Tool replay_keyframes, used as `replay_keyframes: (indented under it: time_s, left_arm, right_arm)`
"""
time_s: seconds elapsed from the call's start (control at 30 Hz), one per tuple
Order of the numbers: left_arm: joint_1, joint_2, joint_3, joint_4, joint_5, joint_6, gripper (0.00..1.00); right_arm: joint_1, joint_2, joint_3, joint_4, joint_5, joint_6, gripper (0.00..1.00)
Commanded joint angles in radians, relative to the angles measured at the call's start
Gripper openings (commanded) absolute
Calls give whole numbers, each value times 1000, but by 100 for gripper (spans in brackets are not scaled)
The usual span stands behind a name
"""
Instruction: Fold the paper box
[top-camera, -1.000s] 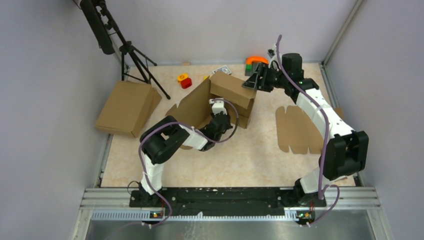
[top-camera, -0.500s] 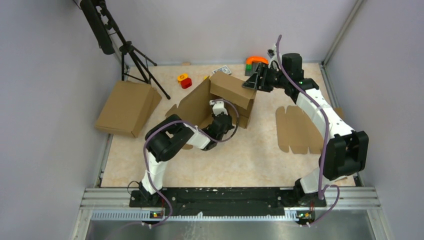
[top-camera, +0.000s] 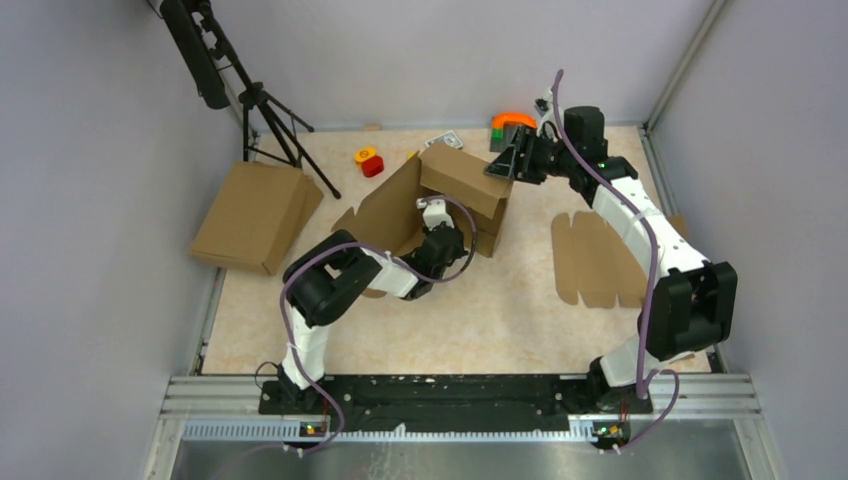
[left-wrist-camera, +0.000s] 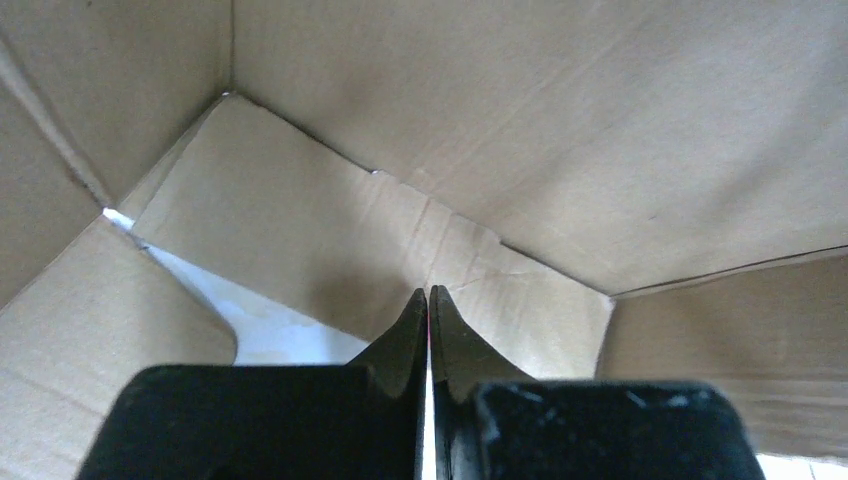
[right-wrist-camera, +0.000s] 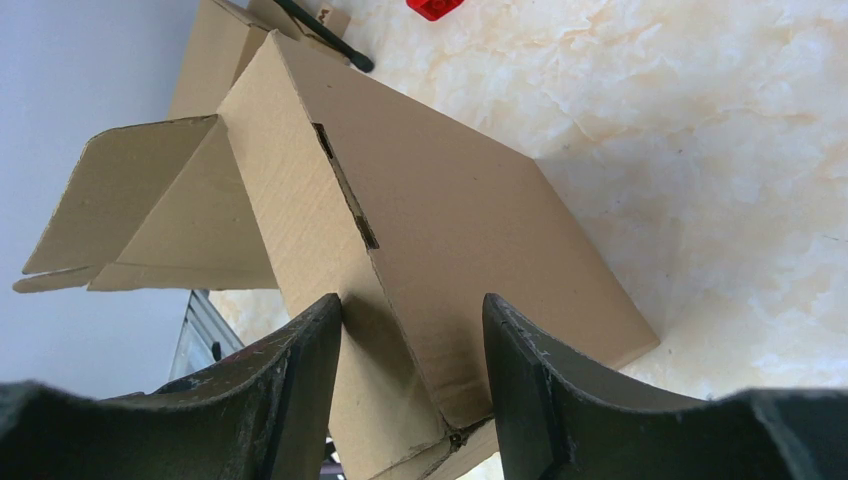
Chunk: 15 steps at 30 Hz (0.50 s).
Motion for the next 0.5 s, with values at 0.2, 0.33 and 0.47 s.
replay_keyframes:
  time_s: [0.2, 0.33, 0.47]
  left_arm:
    - [0, 23, 69, 82, 77, -55, 0]
    - [4, 82, 80, 100, 94, -121, 0]
    - [9, 129, 98, 57, 65, -200, 0]
  right_arm:
    - [8, 12, 12, 18, -10, -15, 52]
    - [9, 9, 10, 16, -10, -19, 52]
    - [8, 4, 4, 16, -12, -18, 52]
